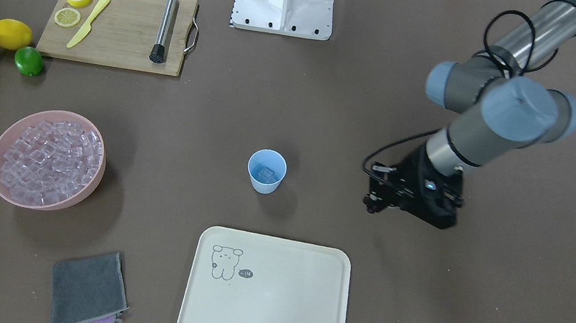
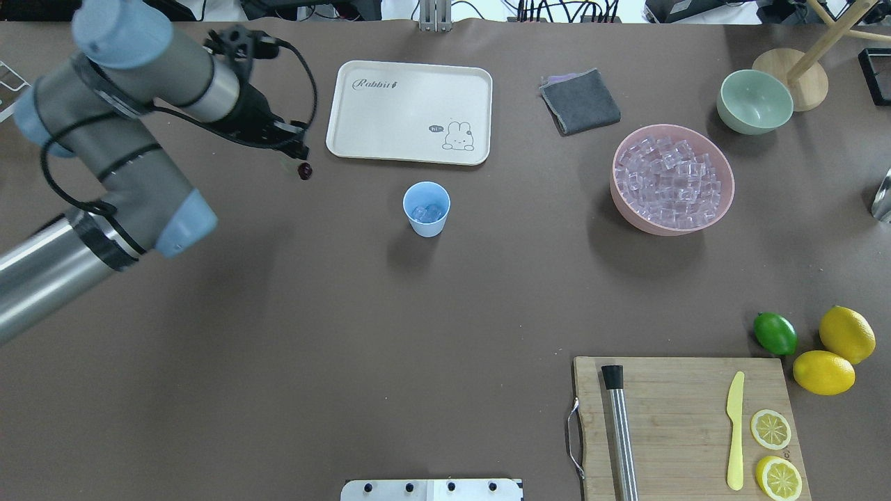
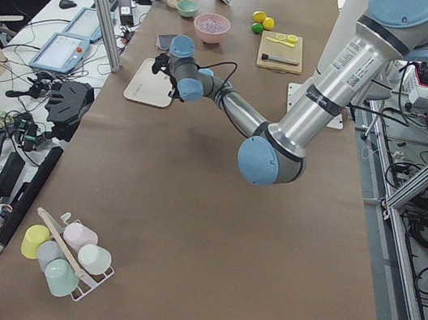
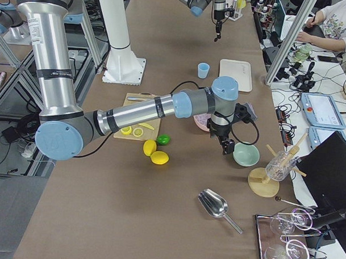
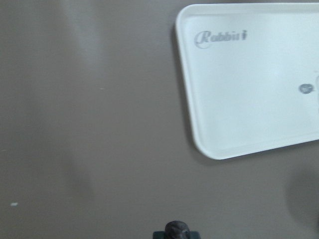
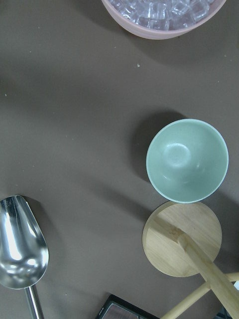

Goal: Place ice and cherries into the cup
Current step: 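Carry the cherries with the left gripper over the cup and release them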

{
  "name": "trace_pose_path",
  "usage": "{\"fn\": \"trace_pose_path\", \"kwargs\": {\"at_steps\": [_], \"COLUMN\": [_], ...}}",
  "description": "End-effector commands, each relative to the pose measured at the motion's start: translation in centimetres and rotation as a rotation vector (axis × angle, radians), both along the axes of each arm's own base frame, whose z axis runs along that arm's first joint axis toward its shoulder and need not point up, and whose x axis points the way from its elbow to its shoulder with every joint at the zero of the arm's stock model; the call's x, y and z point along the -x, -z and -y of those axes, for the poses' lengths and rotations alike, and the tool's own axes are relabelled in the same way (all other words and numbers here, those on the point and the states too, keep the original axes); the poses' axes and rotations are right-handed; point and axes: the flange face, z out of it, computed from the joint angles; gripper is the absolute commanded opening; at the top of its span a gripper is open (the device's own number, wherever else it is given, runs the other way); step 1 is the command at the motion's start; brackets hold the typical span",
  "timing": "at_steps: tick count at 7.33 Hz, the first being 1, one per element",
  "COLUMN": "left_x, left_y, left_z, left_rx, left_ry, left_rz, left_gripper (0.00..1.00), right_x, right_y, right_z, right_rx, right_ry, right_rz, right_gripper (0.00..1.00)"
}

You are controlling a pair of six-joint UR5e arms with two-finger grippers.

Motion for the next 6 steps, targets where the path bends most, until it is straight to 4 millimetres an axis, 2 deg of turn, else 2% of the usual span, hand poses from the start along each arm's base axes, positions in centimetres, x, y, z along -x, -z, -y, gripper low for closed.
{"fn": "trace_pose_path", "kwargs": {"at_steps": [1, 2, 3, 4, 6], "left_x": [-6.4, -9.9, -10.4, -10.6, -9.7], "left_y": [6.8, 11.7, 12.4, 11.7, 10.9], "left_z": [-5.1, -7.7, -8.0, -7.7, -5.9], "left_rx": [0.008, 0.020, 0.020, 0.023, 0.019], "left_ry": [0.026, 0.055, 0.082, 0.084, 0.110], "left_rz": [-0.078, -0.127, -0.132, -0.118, -0.104], "left_gripper": [0.00, 0.00, 0.00, 0.00, 0.00], "right_x": [0.3, 1.0, 1.1, 1.1, 1.1], "right_y": [-0.2, -0.6, -0.4, -0.5, -0.6], "right_z": [0.1, 0.3, 0.3, 0.3, 0.2], "right_rx": [0.007, 0.015, 0.010, 0.010, 0.011], "right_ry": [0.001, 0.014, 0.016, 0.018, 0.018], "right_rz": [-0.001, -0.005, -0.004, -0.005, -0.005], "right_gripper": [0.98, 0.98, 0.98, 0.98, 0.98]}}
